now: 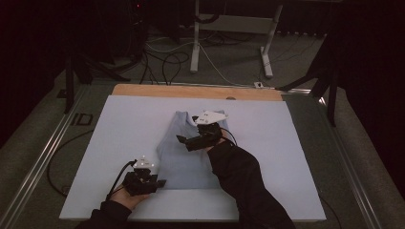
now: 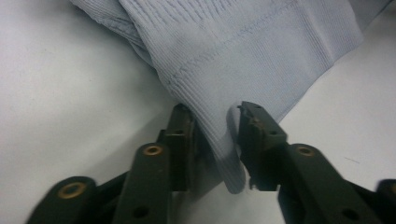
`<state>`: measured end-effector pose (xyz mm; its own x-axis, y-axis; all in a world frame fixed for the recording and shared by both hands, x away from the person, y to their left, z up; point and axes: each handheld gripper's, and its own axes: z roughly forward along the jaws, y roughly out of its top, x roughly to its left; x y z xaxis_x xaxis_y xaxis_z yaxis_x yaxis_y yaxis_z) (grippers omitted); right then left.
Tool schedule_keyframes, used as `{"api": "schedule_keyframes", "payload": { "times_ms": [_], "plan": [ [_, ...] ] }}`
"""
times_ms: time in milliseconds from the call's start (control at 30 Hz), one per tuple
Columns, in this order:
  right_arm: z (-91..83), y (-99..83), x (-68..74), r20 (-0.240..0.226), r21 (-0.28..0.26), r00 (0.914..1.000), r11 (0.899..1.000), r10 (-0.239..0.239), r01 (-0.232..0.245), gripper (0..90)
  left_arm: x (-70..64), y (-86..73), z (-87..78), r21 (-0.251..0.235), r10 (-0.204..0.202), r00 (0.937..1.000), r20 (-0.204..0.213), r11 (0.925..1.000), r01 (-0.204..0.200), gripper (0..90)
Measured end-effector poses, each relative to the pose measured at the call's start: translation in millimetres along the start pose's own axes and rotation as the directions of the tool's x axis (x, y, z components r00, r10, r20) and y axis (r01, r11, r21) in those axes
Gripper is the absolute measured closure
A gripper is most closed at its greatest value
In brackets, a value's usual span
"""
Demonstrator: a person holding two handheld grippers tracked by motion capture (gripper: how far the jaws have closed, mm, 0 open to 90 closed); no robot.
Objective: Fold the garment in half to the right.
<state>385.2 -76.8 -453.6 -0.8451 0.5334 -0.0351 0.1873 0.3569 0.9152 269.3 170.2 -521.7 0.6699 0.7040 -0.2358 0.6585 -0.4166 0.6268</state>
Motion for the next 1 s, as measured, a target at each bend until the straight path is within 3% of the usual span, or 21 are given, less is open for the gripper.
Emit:
{"api": "schedule_keyframes", "payload": {
  "times_ms": [167,333,467,733,767,933,1000],
  "plan": [
    [17.5,2.3,-9.9,0.006,0.025,0.9998,0.999,0.020,-0.020,7.9,-1.5,0.9,-0.7,-0.010,-0.009,0.9999,0.013,0.9999,0.009,84.8],
    [30.2,5.4,-16.6,0.005,0.050,0.9991,0.998,0.043,-0.043,7.9,-2.6,1.2,-1.6,-0.019,0.006,0.9996,0.028,0.9998,-0.006,85.6],
    [48.8,8.3,-25.6,0.018,0.084,0.9978,0.994,0.063,-0.065,8.0,1.5,0.8,-2.4,-0.032,-0.026,0.9978,0.061,0.9991,0.028,86.1],
    [75.2,16.4,-39.4,0.030,0.109,0.9931,0.987,0.113,-0.116,7.9,2.5,1.4,-1.9,-0.039,-0.031,0.9975,0.064,0.9987,0.033,86.1],
    [85.1,17.0,-44.2,0.041,0.121,0.9911,0.984,0.127,-0.131,7.9,2.1,1.5,-1.4,-0.039,-0.031,0.9975,0.064,0.9987,0.034,86.1],
    [101.5,16.4,-51.0,0.054,0.139,0.9893,0.980,0.136,-0.142,7.9,2.7,1.5,-1.7,-0.048,-0.036,0.9974,0.062,0.9981,0.039,86.1],
    [111.8,16.1,-55.7,0.074,0.172,0.9883,0.974,0.133,-0.144,7.9,3.2,1.5,-1.3,-0.049,-0.043,0.9970,0.064,0.9977,0.046,86.2]
  ]
}}
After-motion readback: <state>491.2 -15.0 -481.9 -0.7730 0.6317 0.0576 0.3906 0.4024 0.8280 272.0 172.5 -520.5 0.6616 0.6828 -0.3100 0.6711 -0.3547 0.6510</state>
